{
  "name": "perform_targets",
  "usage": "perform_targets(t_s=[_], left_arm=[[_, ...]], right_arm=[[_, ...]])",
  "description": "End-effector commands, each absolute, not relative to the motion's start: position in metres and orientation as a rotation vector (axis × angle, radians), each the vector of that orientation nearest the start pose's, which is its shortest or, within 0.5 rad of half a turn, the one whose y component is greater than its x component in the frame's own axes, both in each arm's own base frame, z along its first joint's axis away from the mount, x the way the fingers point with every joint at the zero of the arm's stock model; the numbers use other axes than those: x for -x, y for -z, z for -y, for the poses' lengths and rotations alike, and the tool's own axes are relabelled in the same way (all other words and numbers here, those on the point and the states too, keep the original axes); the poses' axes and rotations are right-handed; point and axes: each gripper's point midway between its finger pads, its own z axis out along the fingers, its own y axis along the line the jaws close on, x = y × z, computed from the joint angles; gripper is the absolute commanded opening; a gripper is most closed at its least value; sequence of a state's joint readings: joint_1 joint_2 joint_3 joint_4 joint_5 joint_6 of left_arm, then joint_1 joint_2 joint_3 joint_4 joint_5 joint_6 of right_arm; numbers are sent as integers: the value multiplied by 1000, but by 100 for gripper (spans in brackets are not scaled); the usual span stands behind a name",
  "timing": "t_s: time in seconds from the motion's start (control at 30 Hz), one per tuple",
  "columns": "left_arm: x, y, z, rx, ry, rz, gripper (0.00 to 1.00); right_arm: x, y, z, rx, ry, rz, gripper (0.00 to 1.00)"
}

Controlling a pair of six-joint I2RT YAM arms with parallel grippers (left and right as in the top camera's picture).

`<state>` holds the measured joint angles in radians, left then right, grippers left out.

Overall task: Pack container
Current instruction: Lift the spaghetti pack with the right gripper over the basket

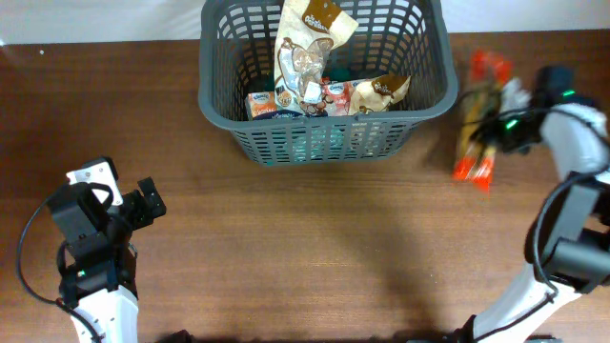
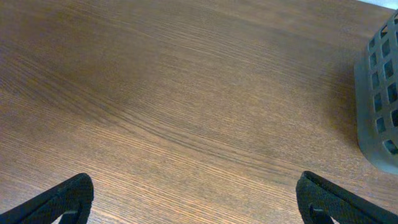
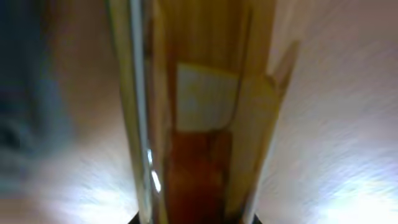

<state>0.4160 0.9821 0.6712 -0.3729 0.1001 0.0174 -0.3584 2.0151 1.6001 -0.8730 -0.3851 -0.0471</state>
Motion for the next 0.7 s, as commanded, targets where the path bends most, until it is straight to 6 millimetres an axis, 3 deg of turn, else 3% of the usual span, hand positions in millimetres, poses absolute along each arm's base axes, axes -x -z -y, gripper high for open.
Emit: perform_targets(t_s=[0.0, 0.13, 0.3, 0.5, 0.67], left_arm=[[-295, -157, -109, 393, -104, -2225, 99], [-295, -157, -109, 393, -104, -2224, 99], [-296, -157, -108, 391, -100, -2224, 99], [-296, -157, -108, 392, -99, -2224, 99], [-296, -157, -108, 391, -100, -2224, 99]], right_arm=[[-484, -240, 92, -212, -717, -2288, 4], [-491, -334, 68, 19, -842, -2060, 4], [-477, -413, 10, 362, -935, -1846, 4], [-437, -477, -70, 774, -1062, -1568, 4], [-401, -503, -124, 1063, -1167, -1332, 4]])
